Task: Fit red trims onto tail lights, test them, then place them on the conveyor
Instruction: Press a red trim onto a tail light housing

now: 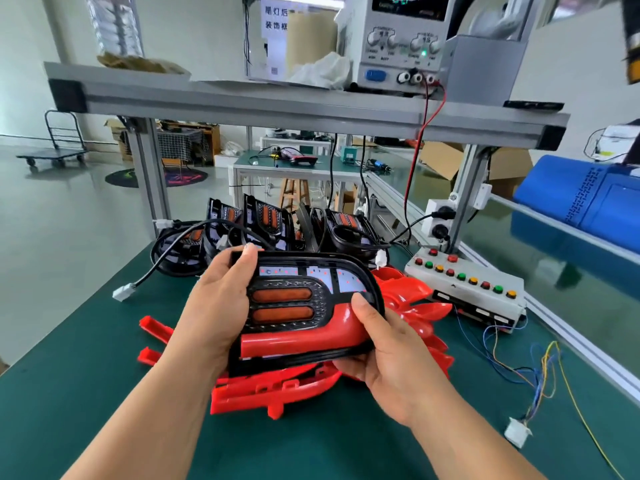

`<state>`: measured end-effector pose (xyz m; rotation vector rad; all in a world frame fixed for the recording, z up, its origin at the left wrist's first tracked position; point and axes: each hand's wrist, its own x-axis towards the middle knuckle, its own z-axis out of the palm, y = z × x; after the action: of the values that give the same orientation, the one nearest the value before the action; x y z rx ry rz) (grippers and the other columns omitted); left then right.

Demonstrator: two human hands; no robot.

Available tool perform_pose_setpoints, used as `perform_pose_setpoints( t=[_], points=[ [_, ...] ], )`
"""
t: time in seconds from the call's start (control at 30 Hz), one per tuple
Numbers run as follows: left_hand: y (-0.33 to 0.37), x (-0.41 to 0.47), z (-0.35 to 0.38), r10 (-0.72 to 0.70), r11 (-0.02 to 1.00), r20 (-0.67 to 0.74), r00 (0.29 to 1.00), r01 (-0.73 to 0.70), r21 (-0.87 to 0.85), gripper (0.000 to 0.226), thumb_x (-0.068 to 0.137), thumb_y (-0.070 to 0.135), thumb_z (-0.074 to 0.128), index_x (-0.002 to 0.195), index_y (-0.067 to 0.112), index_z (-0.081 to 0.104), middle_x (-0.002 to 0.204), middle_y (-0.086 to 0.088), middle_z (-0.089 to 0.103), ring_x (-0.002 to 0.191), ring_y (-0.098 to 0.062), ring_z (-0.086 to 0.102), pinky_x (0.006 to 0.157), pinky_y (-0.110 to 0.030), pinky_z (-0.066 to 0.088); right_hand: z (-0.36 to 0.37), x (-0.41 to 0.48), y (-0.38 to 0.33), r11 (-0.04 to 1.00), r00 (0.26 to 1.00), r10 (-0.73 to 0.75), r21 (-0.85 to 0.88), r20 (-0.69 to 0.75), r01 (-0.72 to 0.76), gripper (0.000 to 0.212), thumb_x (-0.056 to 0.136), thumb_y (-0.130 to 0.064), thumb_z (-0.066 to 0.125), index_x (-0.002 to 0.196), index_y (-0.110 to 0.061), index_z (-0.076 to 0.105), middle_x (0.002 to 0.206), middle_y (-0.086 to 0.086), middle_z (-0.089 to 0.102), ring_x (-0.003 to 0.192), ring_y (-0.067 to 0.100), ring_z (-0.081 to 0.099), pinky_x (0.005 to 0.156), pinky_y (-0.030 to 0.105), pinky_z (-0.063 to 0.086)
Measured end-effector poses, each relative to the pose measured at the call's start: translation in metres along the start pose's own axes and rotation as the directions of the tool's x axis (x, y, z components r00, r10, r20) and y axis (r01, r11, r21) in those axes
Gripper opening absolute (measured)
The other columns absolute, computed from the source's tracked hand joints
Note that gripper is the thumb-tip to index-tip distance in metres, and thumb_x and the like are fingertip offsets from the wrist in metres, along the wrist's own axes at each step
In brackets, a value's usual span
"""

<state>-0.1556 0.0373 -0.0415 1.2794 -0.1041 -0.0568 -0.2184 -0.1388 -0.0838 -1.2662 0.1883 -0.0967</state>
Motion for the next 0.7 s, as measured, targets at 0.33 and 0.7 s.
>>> perform_pose_setpoints(
  t=[0.33, 0.7],
  points=[
    [-0.038, 0.000, -0.007, 0.118, 0.862, -0.012, 0.993, -0.097, 0.498, 0.063, 0.064, 0.085, 0.031, 0.099, 0.044, 0.063, 0.081, 0.012, 0.065, 0.075, 0.001, 0.055, 0.069, -0.020, 0.039, -0.010, 0.033, 0.010, 0.952, 0.954, -0.231, 0.157, -0.191, 0.262, 0.059, 0.075, -0.052, 0.072, 0.121, -0.017, 0.059, 0.103, 0.009, 0.074, 0.081, 0.020, 0.072, 0.052, 0.028, 0.054],
    [-0.050, 0.005, -0.007, 0.037, 0.977, 0.247, 0.968, -0.087, 0.194, 0.038, 0.078, 0.050, 0.058, 0.111, 0.034, 0.064, 0.096, 0.005, 0.074, 0.076, -0.011, 0.068, 0.067, -0.024, 0.055, -0.018, 0.036, 0.024, 0.933, 0.932, -0.356, 0.034, -0.065, 0.358, 0.066, 0.075, -0.065, 0.071, 0.128, -0.030, 0.052, 0.123, 0.006, 0.068, 0.110, 0.030, 0.067, 0.081, 0.041, 0.056]
  ],
)
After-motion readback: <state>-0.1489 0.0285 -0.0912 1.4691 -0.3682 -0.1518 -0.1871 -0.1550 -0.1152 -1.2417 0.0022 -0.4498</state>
